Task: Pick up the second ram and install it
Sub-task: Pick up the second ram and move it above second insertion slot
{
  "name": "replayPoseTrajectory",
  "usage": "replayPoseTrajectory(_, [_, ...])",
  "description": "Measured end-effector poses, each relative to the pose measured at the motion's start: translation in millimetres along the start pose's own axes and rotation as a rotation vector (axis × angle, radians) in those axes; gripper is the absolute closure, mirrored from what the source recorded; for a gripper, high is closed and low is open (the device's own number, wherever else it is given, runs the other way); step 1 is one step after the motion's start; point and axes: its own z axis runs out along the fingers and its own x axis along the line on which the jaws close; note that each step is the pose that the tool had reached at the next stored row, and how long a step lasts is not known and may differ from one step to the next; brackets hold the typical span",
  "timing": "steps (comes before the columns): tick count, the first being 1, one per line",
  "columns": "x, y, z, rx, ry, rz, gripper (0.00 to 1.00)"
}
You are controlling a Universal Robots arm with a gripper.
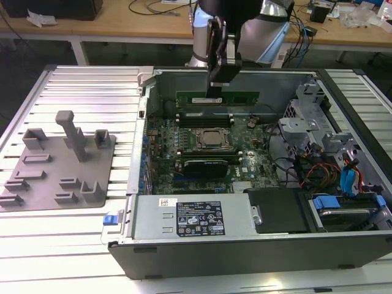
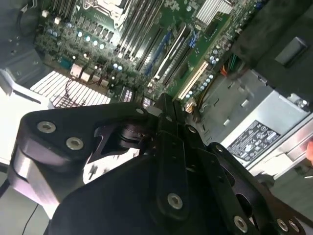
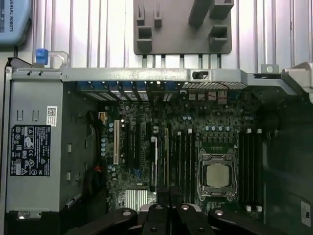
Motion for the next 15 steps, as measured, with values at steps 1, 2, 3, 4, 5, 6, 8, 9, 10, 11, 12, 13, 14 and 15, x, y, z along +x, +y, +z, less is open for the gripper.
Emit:
replayPoseTrajectory(1, [-0.5, -3.1, 3.1, 0.0, 0.0, 0.0, 0.91])
replayPoseTrajectory(2, [-1.1, -6.9, 6.6, 0.0, 0.0001, 0.0, 0.91])
replayPoseTrajectory(3, [-1.7, -9.7, 9.6, 0.0, 0.0, 0.0, 0.91])
replayPoseTrajectory(4, [-2.0, -11.5, 11.6, 0.0, 0.0, 0.0, 0.91])
replayPoseTrajectory(5, [-2.2, -13.0, 13.1, 0.0, 0.0, 0.0, 0.91])
replayPoseTrajectory(6, [-2.8, -15.9, 16.7, -0.0001, 0.0001, 0.0, 0.91])
replayPoseTrajectory(8, [-5.0, -20.7, 23.7, 0.0, 0.0001, 0.0, 0.91])
replayPoseTrajectory(9, [-7.0, -22.6, 27.7, -0.0001, 0.0002, 0.0, 0.91])
replayPoseTrajectory(10, [-9.3, -23.6, 31.1, 0.0, 0.0, 0.0, 0.91])
replayPoseTrajectory(11, [-12.6, -24.3, 35.1, -0.0001, 0.0001, 0.0, 0.91])
replayPoseTrajectory(12, [-16.0, -24.7, 39.2, -0.0001, 0.0, 0.0, 0.91])
replayPoseTrajectory(13, [-19.6, -25.0, 43.2, -0.0001, 0.0001, 0.0, 0.91])
replayPoseTrajectory(14, [-22.1, -25.2, 46.4, -0.0002, 0.0001, 0.0, 0.91])
replayPoseTrajectory(15, [-24.5, -25.4, 49.9, -0.0001, 0.0001, 0.0, 0.91])
